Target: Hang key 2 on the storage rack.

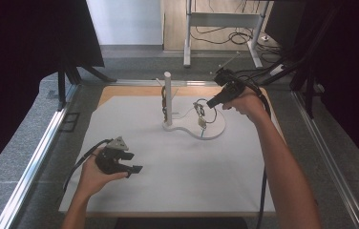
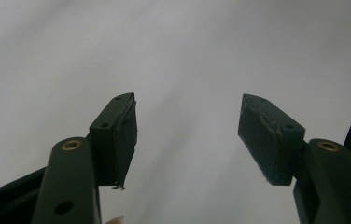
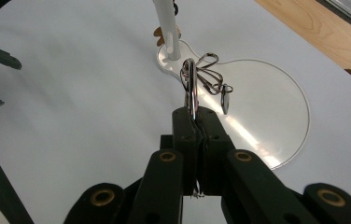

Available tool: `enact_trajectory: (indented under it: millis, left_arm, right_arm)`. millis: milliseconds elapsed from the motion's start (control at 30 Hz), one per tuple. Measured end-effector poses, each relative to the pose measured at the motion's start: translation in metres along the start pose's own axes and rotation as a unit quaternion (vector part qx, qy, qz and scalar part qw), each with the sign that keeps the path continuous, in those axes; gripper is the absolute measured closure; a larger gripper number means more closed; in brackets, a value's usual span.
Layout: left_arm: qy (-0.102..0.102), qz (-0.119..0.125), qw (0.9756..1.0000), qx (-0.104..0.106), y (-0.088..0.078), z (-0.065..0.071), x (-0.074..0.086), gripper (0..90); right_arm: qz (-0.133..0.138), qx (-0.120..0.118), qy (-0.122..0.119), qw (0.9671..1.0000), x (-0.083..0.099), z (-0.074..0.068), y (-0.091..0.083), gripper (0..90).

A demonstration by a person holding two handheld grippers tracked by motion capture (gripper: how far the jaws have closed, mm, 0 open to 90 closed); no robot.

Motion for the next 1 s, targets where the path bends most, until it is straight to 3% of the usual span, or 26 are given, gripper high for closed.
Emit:
enact_trajectory:
  millis: [400, 1000]
  left_arm:
    - [-0.001, 0.002, 1.0000, 0.001, 0.000, 0.000, 0.000, 38.1]
    - [0.000, 0.008, 1.0000, 0.003, -0.003, 0.000, -0.001, 38.0]
  right_arm:
    - [0.003, 0.004, 0.007, 1.0000, -0.009, 0.008, 0.004, 87.6]
    - [0.007, 0.009, 0.009, 0.9999, -0.038, 0.011, 0.017, 87.6]
Point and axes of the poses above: each handheld gripper's, and its own axes: y roughly forward along the jaws, x roughly out of its underside, z roughly to its right, the point moved 10 cm from there along y, roughly forward along the jaws, and after that the axes turned 8 degrees about z, right-handed, at the moved point
